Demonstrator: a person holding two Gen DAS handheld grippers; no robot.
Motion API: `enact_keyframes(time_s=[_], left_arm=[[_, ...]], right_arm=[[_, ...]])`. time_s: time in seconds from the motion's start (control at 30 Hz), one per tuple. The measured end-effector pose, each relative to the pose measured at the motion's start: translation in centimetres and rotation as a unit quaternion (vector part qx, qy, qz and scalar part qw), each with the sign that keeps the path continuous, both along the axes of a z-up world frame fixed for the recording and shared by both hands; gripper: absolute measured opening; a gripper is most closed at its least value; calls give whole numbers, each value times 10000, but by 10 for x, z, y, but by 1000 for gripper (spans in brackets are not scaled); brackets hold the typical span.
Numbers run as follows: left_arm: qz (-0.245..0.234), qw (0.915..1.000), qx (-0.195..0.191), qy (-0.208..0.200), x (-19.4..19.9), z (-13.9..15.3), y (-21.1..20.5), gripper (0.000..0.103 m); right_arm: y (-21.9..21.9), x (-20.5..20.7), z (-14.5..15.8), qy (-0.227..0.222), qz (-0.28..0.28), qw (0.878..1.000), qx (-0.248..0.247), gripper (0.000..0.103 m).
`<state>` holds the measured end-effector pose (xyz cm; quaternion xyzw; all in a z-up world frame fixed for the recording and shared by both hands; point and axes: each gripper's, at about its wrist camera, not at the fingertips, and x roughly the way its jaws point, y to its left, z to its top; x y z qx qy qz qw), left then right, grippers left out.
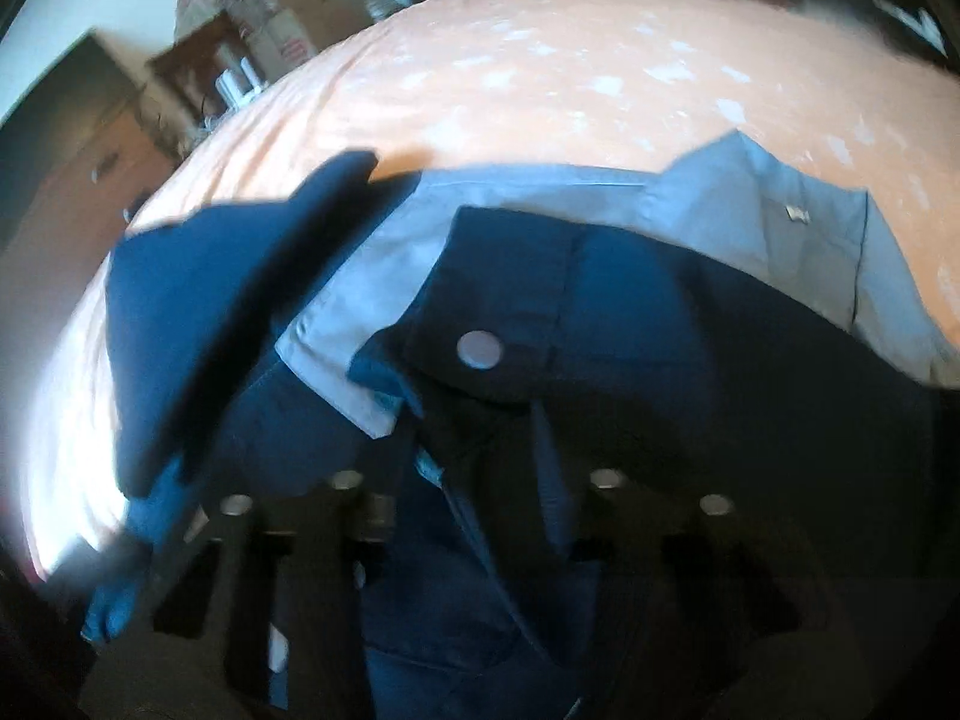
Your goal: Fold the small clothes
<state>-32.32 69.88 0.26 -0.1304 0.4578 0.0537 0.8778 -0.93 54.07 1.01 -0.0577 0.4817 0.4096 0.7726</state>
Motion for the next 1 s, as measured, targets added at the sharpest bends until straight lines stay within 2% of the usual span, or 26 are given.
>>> enact_keyframes(time_s=[0.07, 0.13, 0.27, 0.37, 0.43, 0.47, 0.53, 0.57, 0.63, 0.67, 0.73, 0.8, 0.83, 0.87, 0.93, 1.0], left_arm=[[2, 10000, -8, -1, 0, 0, 0, 103], [1, 10000, -8, 4, 0, 0, 0, 103], [4, 10000, -2, 8, 0, 0, 0, 103], [10, 10000, 18, 27, 1, -1, 0, 103], [12, 10000, 34, 41, 2, 0, 0, 103], [11, 10000, 38, 46, 2, 0, -1, 103], [14, 10000, 35, 43, 3, 0, -1, 103], [17, 10000, 29, 40, 3, 0, -1, 103], [19, 10000, 21, 33, 3, 0, -1, 103], [20, 10000, 19, 31, 3, 0, -1, 103], [24, 10000, 19, 30, 3, 0, -1, 103], [33, 10000, 13, 28, 3, 0, -1, 103], [35, 10000, 15, 33, 3, 0, -1, 103], [36, 10000, 19, 36, 3, 0, -1, 103], [37, 10000, 45, 60, 3, 1, -2, 103], [27, 9999, 77, 77, 3, 1, -4, 103]], right_arm=[[-1, -4, 10, -29, 73, 9998, 192, 9], [4, -12, 16, -123, 302, 9991, 277, 9], [17, -21, 10, 121, 577, 9976, 353, 9], [19, -24, 6, 294, 723, 9963, 357, 17], [8, -24, 12, 212, 651, 9972, 311, 30], [-6, -25, 20, 147, 599, 9973, 388, 35], [-51, -26, 41, 65, 427, 9960, 778, 34], [-92, -25, 51, 11, 176, 9950, 984, 34], [-156, -24, 54, -36, -329, 9934, 1095, 34], [-204, -24, 49, -77, -776, 9922, 973, 33], [-262, -25, 34, -7, -1360, 9882, 699, 34], [-317, -28, 3, 339, -1870, 9814, 285, 34], [-338, -33, -25, 798, -1980, 9769, 9, 27], [-353, -43, -38, 979, -2014, 9745, 139, 12], [-366, -58, -36, 1013, -1990, 9744, 267, 11], [-374, -65, -20, 793, -2040, 9752, 339, 21]])
